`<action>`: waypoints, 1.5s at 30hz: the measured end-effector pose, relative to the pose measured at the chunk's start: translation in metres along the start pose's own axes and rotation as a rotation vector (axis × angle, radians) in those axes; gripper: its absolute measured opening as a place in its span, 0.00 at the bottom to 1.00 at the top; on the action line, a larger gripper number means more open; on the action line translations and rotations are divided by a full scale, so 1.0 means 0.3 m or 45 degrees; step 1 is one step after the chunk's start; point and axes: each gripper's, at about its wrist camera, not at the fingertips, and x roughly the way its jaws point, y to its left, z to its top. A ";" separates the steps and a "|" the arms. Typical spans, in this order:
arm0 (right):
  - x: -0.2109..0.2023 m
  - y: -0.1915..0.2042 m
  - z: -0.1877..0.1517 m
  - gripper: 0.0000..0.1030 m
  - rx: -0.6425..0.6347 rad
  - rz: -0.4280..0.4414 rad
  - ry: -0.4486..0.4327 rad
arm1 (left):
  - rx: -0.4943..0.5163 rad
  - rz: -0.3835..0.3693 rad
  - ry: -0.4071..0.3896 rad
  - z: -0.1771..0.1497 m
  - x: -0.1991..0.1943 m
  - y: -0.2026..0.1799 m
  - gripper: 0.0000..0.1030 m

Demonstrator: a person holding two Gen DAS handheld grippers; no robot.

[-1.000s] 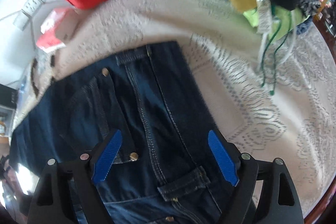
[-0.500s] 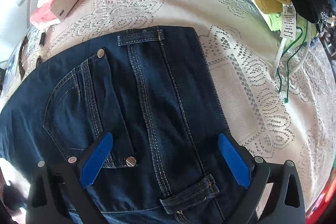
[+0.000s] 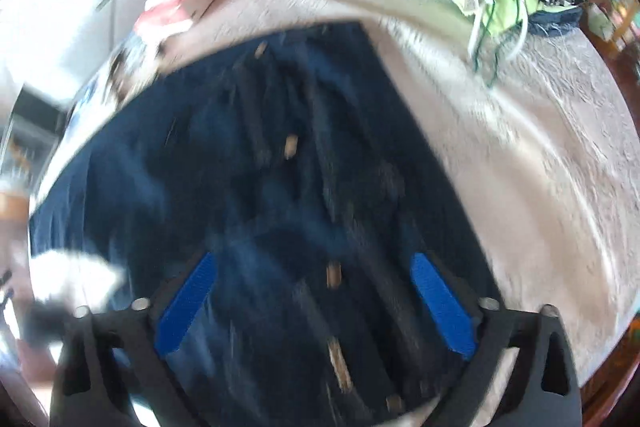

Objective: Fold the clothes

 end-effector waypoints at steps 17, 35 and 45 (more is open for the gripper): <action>0.125 0.032 -0.252 1.00 -0.065 -0.033 0.099 | -0.156 0.144 0.174 -0.395 0.216 -0.010 1.00; -0.131 -0.329 -0.406 0.51 0.408 0.329 -0.052 | -0.305 0.062 0.052 -0.443 0.107 0.181 0.79; 0.010 -0.276 -0.386 0.51 0.412 0.258 -0.060 | -0.263 0.118 0.041 -0.494 0.182 0.111 0.77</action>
